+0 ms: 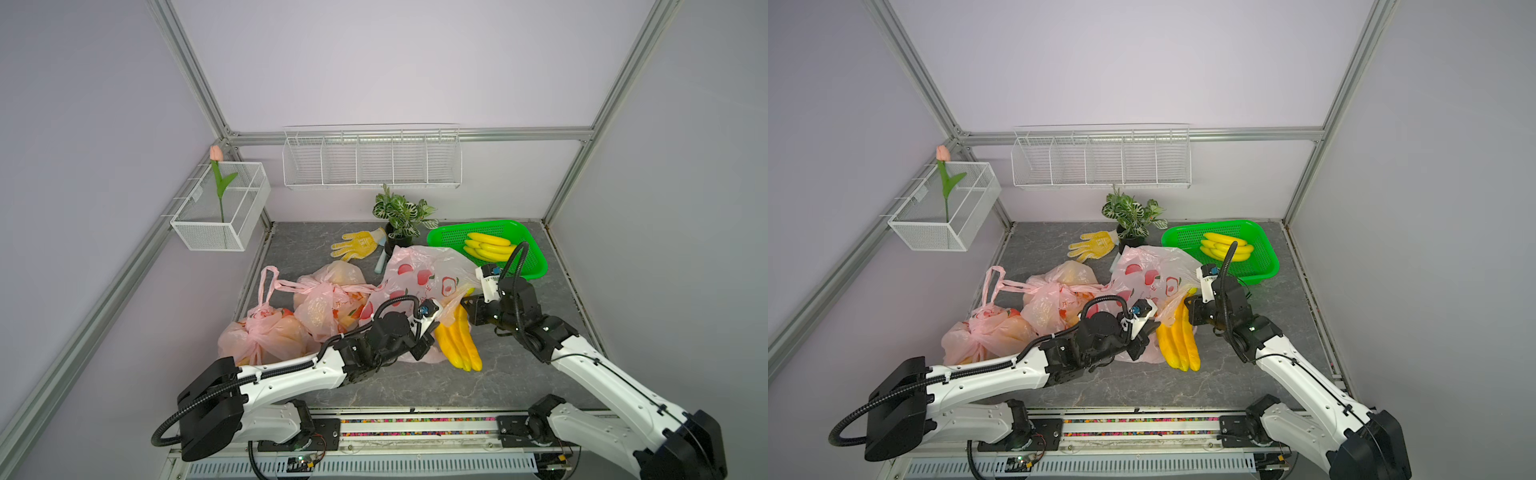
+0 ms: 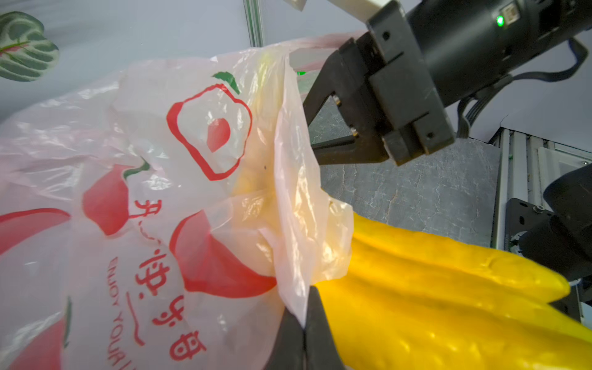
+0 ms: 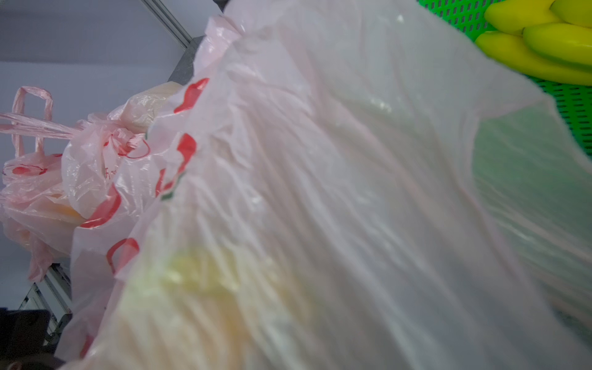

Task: Place the banana into a plastic bag & tie a knot
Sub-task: Place the banana into the plastic bag.

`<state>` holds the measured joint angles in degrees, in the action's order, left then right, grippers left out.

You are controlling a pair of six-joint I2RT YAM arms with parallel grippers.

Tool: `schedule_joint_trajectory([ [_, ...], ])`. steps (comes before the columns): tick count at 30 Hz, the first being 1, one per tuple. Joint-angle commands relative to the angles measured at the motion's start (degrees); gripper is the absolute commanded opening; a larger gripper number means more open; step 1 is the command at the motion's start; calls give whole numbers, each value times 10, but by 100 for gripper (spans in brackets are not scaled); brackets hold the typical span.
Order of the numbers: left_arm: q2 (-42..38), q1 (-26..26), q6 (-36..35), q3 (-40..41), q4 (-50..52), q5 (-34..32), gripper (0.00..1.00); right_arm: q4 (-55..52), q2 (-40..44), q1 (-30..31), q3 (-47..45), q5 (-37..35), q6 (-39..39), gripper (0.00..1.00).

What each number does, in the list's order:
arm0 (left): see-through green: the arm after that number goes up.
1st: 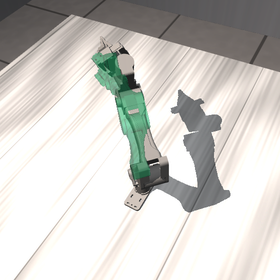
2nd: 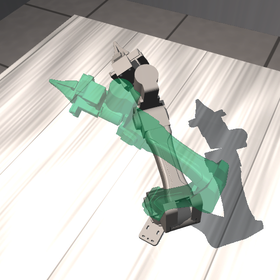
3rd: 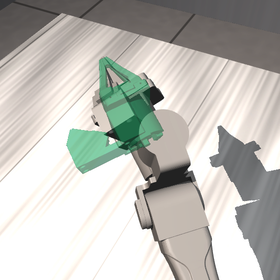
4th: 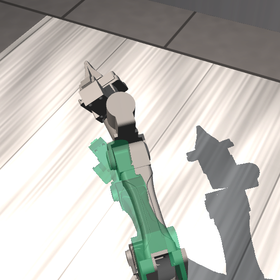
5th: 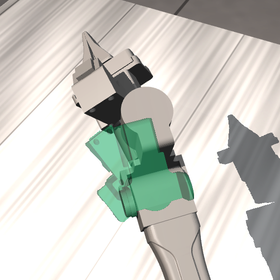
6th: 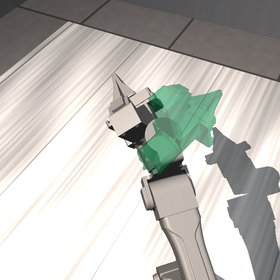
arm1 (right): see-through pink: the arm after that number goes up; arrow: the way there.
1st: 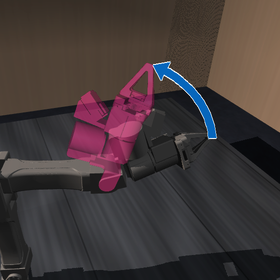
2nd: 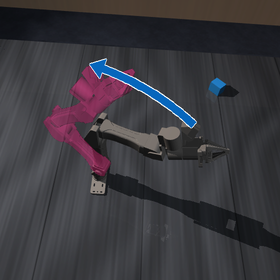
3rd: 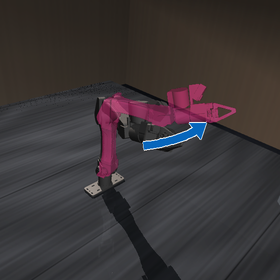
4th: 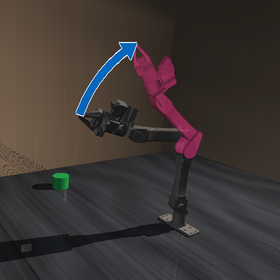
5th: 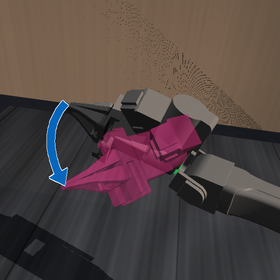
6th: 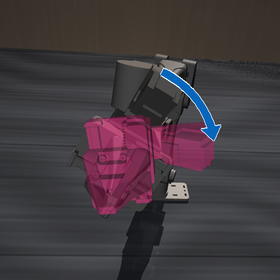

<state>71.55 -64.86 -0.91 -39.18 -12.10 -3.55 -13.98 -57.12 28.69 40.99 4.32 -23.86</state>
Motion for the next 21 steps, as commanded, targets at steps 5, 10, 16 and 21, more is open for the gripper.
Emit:
schedule_joint_trajectory([
  [5, 2, -34, -34, -24, 48, 94, 0, 24, 30, -35, -13, -69, -59, 8],
  [10, 4, -59, -9, -48, 40, 145, 0, 35, 24, -35, -23, -132, -74, 7],
  [16, 3, -68, 7, -54, 13, 188, 0, 40, 30, -35, -30, -180, -97, 7],
  [21, 19, -69, 9, -70, 22, 178, 0, 25, 33, -32, -27, -219, -124, 7],
])
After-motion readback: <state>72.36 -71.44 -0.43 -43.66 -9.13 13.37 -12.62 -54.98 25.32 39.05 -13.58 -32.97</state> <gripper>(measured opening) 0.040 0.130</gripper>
